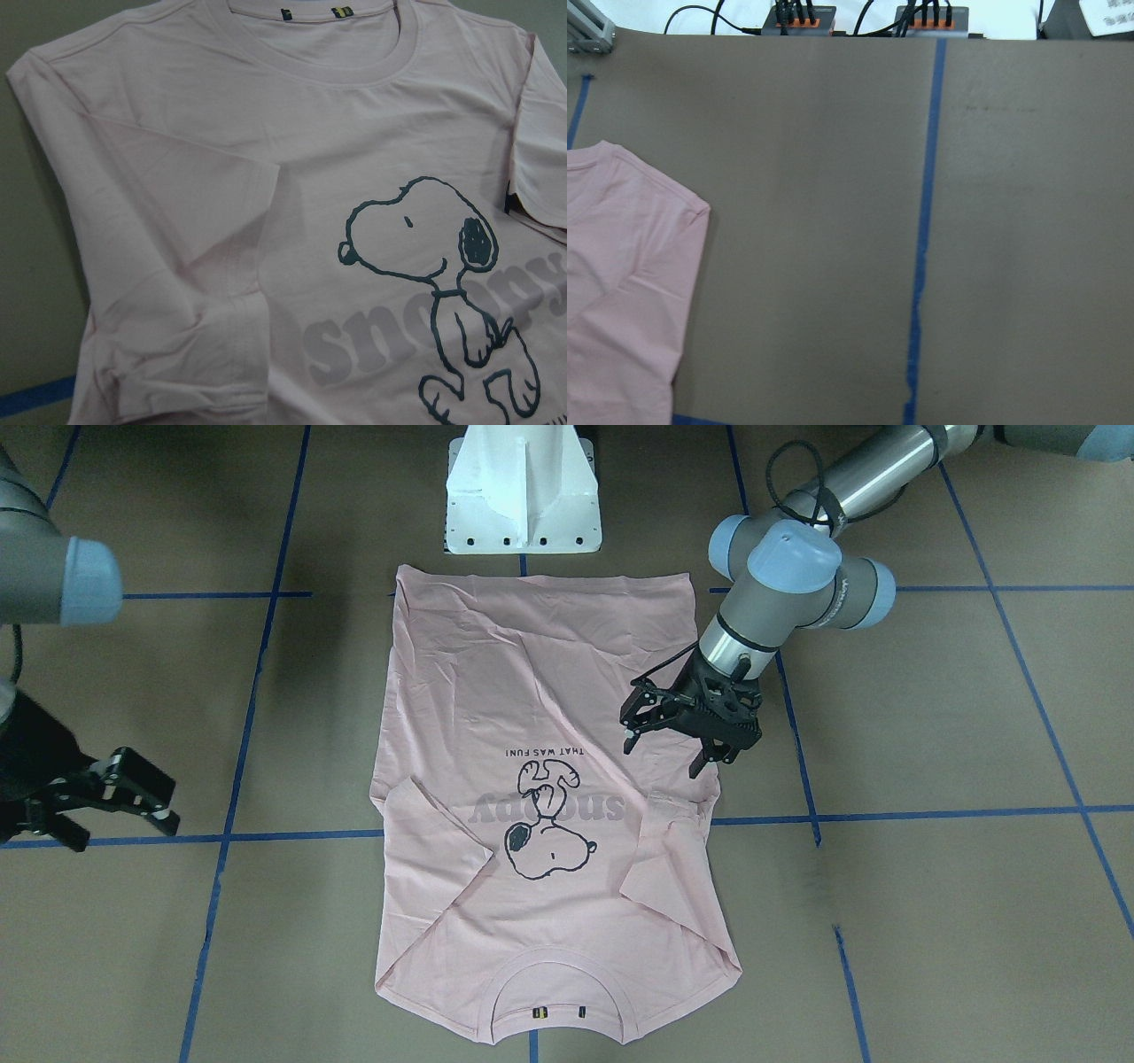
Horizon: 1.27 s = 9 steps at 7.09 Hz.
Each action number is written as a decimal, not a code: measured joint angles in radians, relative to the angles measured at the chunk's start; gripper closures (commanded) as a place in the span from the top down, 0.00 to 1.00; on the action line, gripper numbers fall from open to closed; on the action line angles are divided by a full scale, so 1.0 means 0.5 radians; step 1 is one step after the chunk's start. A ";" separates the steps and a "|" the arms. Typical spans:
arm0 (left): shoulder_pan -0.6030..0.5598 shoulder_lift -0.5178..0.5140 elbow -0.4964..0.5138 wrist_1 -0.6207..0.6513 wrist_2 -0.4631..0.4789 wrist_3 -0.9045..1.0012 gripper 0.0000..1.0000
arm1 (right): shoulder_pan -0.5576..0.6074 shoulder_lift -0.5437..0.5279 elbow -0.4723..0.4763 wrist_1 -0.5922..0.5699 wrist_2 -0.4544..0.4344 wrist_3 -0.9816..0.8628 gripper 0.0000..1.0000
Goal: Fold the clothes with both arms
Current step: 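Lower both grippers to the hem corners nearest the robot, then close both grippers on the hem corners, adjusting the right grip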
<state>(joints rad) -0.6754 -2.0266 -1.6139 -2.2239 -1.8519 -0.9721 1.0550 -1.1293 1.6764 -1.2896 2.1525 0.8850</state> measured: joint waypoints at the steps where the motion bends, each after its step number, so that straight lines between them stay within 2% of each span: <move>1: -0.004 0.134 -0.202 0.090 -0.005 -0.008 1.00 | -0.229 -0.081 0.208 -0.012 -0.198 0.310 1.00; 3: 0.034 0.448 -0.607 0.179 0.002 -0.143 1.00 | -0.796 -0.329 0.713 -0.132 -0.643 0.897 0.91; 4: 0.120 0.570 -0.746 0.184 0.038 -0.285 0.98 | -1.126 -0.396 0.909 -0.254 -0.933 1.190 0.90; 5: 0.268 0.664 -0.835 0.184 0.125 -0.469 0.73 | -1.432 -0.424 1.012 -0.338 -1.229 1.429 0.90; 6: 0.450 0.734 -0.874 0.186 0.238 -0.680 0.70 | -1.651 -0.435 1.049 -0.382 -1.439 1.581 0.92; 7: 0.630 0.791 -0.887 0.194 0.364 -0.871 0.67 | -1.772 -0.438 1.063 -0.406 -1.559 1.657 0.93; 9: 0.866 0.857 -0.891 0.272 0.530 -1.059 0.63 | -1.852 -0.439 1.068 -0.420 -1.641 1.695 0.93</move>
<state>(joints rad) -0.2426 -1.5983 -2.0596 -2.0880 -1.5867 -1.5017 0.1289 -1.3488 2.2102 -1.4994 1.3320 1.7327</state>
